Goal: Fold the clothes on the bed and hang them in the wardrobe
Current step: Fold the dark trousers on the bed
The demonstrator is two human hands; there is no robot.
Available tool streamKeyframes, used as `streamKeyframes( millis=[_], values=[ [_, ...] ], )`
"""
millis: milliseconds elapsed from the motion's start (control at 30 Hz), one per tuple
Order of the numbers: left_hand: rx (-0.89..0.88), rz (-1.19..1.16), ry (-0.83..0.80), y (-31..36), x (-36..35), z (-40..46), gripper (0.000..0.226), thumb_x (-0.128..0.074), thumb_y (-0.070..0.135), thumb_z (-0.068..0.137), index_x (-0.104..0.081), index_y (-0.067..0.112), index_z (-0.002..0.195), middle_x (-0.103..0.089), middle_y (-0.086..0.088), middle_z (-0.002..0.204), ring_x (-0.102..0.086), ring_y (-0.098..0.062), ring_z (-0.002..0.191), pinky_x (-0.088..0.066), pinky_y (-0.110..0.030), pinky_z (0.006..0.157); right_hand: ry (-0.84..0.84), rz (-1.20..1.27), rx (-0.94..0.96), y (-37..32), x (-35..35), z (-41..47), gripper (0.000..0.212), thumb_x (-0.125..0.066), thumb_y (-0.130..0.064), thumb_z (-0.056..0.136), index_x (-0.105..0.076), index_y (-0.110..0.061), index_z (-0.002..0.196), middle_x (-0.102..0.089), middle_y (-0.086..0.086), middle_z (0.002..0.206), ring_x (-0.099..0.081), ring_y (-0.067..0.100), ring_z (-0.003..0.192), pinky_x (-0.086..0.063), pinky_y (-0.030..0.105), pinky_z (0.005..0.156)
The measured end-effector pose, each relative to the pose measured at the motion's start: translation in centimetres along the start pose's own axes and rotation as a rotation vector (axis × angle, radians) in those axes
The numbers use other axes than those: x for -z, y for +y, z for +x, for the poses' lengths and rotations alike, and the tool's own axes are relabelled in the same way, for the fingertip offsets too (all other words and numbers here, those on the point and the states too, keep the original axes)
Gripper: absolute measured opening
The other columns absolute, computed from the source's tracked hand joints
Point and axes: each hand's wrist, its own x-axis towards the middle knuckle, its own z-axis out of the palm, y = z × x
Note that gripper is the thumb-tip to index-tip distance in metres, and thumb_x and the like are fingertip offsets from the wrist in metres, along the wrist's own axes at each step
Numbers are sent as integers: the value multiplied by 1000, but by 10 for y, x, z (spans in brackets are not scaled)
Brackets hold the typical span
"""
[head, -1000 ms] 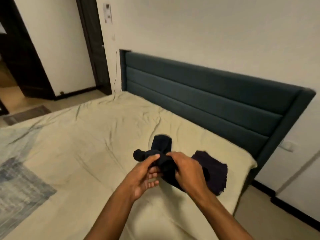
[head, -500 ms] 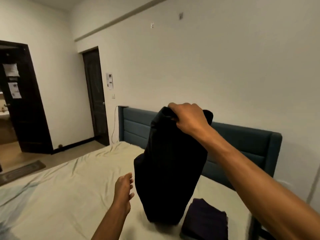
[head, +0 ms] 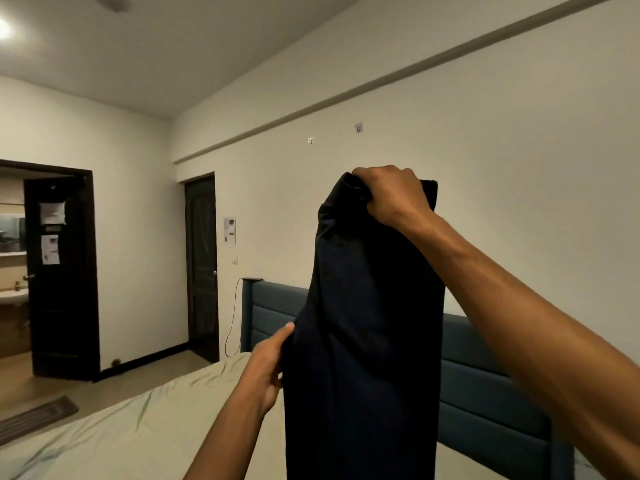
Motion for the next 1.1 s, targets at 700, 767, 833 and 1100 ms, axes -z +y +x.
streamKeyframes(
  millis=[700,767,833,1100],
  values=[
    [-453,-3,-35,53,8,-30,29,-63,6,94,-75,27,110,-74,1,112,-66,-26,113,-55,-43,95,-217,245,-327,92,20,-5,37,-50,-7,90,-57,-18,124,-64,10,120,-59,32,105,-50,41,86],
    [-451,-115,-33,47,10,-37,31,-61,8,95,-73,29,115,-71,-1,119,-64,-25,115,-54,-44,97,-102,220,-327,77,19,-4,35,-48,-7,88,-53,-18,121,-62,10,111,-58,33,95,-51,43,80],
    [-419,-261,-59,32,15,-43,37,-61,18,93,-64,32,128,-64,-1,129,-61,-24,116,-51,-45,99,-29,210,-281,62,22,-1,33,-47,-7,87,-48,-18,119,-57,8,100,-54,33,87,-46,40,72],
    [-293,-320,-65,-5,10,-24,45,-64,0,86,-63,16,128,-69,-14,122,-67,-33,109,-56,-40,84,71,-93,108,26,14,13,26,-43,-8,93,-41,-17,117,-62,10,93,-54,37,71,-36,38,59]
  ],
)
